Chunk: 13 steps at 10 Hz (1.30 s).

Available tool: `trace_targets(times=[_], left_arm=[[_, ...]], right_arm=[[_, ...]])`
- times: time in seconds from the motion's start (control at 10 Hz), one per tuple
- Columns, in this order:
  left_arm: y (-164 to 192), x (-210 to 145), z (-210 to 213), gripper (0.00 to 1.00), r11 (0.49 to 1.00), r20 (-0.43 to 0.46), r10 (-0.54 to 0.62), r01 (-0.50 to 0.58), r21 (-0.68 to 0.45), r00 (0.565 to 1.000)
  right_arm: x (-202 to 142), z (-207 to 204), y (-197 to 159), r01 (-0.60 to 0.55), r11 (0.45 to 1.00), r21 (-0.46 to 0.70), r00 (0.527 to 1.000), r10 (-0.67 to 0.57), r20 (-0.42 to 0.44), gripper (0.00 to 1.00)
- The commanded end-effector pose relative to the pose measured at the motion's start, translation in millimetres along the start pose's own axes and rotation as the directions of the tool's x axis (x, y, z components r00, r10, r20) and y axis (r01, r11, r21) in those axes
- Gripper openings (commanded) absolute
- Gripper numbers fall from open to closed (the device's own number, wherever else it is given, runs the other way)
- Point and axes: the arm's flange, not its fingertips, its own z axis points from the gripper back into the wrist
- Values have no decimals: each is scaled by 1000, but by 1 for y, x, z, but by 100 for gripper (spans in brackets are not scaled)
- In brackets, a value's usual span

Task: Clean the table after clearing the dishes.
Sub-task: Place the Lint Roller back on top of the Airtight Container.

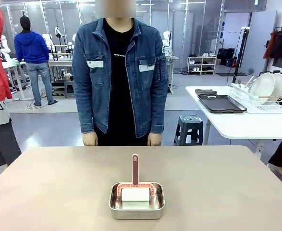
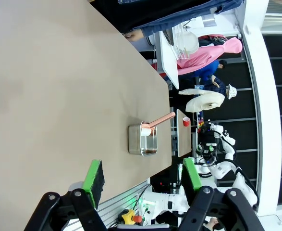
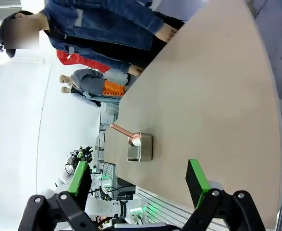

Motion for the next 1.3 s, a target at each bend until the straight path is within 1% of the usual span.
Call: trace_targets(times=[0.0, 0.1, 0.2, 1.2], left_arm=[[-3, -2, 4, 83, 1000, -6, 4, -4, 7, 1000], [-3, -2, 4, 83, 1000, -6, 4, -4, 7, 1000], [-3, -2, 4, 83, 1000, -6, 4, -4, 7, 1000], [-3, -2, 4, 83, 1000, -6, 4, -4, 7, 1000]], right_arm=[[-8, -26, -6, 2, 999, -38, 999, -4, -39, 100], [0, -39, -11, -9, 998, -61, 999, 6, -47, 100], [-8, -6, -7, 16, 1000, -11, 1000, -16, -11, 100], [-8, -6, -7, 16, 1000, -11, 1000, -16, -11, 100]])
